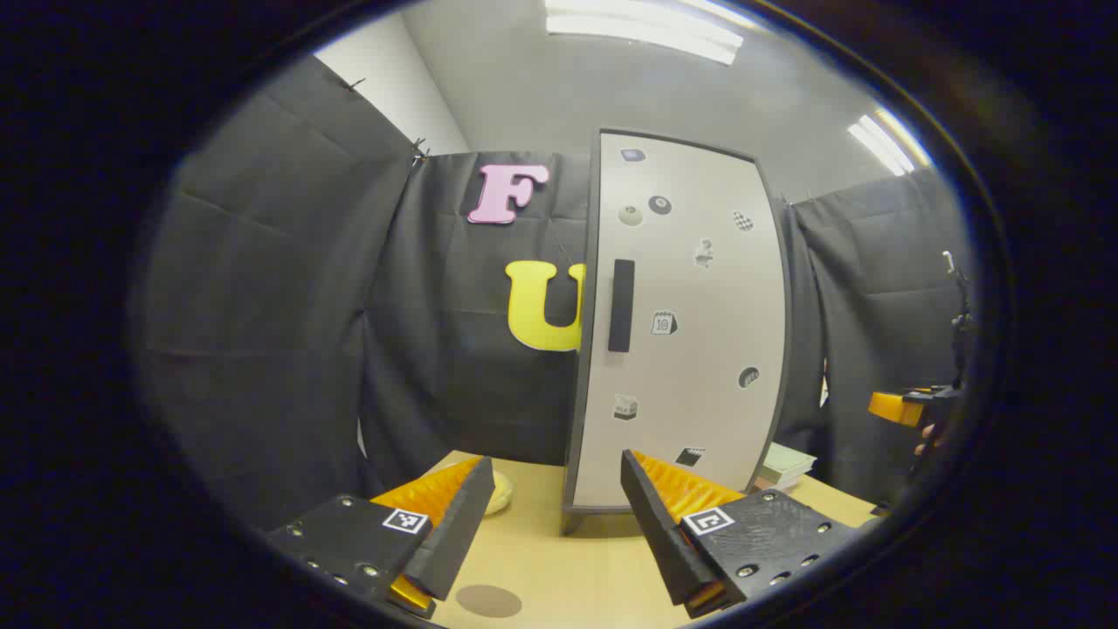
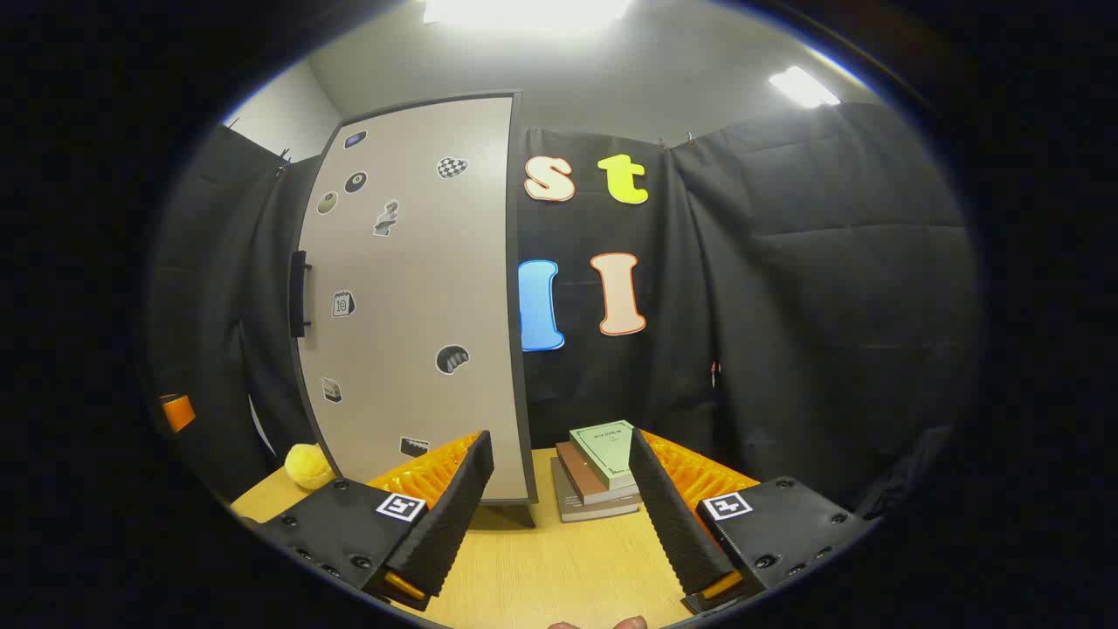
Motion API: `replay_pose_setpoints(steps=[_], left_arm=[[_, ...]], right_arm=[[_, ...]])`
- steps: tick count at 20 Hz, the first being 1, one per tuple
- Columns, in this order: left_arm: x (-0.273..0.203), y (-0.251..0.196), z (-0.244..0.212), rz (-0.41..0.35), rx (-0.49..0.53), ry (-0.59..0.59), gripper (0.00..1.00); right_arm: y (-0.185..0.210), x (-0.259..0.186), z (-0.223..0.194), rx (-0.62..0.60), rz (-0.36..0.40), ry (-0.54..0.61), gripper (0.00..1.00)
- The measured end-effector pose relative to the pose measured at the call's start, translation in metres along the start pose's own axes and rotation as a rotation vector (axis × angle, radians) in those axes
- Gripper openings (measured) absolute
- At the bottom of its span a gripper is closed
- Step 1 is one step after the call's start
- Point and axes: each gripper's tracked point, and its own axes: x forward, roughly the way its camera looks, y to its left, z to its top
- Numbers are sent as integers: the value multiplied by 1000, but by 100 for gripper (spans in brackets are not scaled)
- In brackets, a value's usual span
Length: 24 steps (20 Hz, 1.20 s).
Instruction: Open the cabinet door with the right hand, grasp the bottle in the cabinet with the left hand and place it on the coaster, then close the cabinet door with the right hand.
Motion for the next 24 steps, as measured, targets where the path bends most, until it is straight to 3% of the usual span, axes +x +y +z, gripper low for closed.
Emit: replay_pose_setpoints(steps=[5,7,11,12,13,14,15,16,18,19,24], left_arm=[[8,-31,26,-68,-111,10,87],[9,-31,37,-32,-153,1,87],[10,-17,44,87,-199,12,87],[9,-14,46,119,-202,19,93],[7,-12,48,143,-206,23,90],[5,-12,52,164,-207,22,93],[3,-11,54,181,-197,19,87],[1,-12,56,194,-172,17,90],[-3,-12,55,220,-109,31,87],[-4,-16,56,215,-82,29,87],[3,-22,46,180,-9,46,90]], right_arm=[[13,3,12,-5,80,17,95],[13,6,18,-12,114,16,99],[1,17,29,-17,169,24,95],[-3,21,32,-15,182,26,95],[-8,23,30,-15,193,38,99],[-9,25,29,-8,214,54,99],[-12,25,28,4,224,61,99],[-15,27,28,19,235,57,98],[-22,30,20,35,238,79,93],[-26,30,15,36,229,97,98],[-20,33,13,51,188,113,98]])
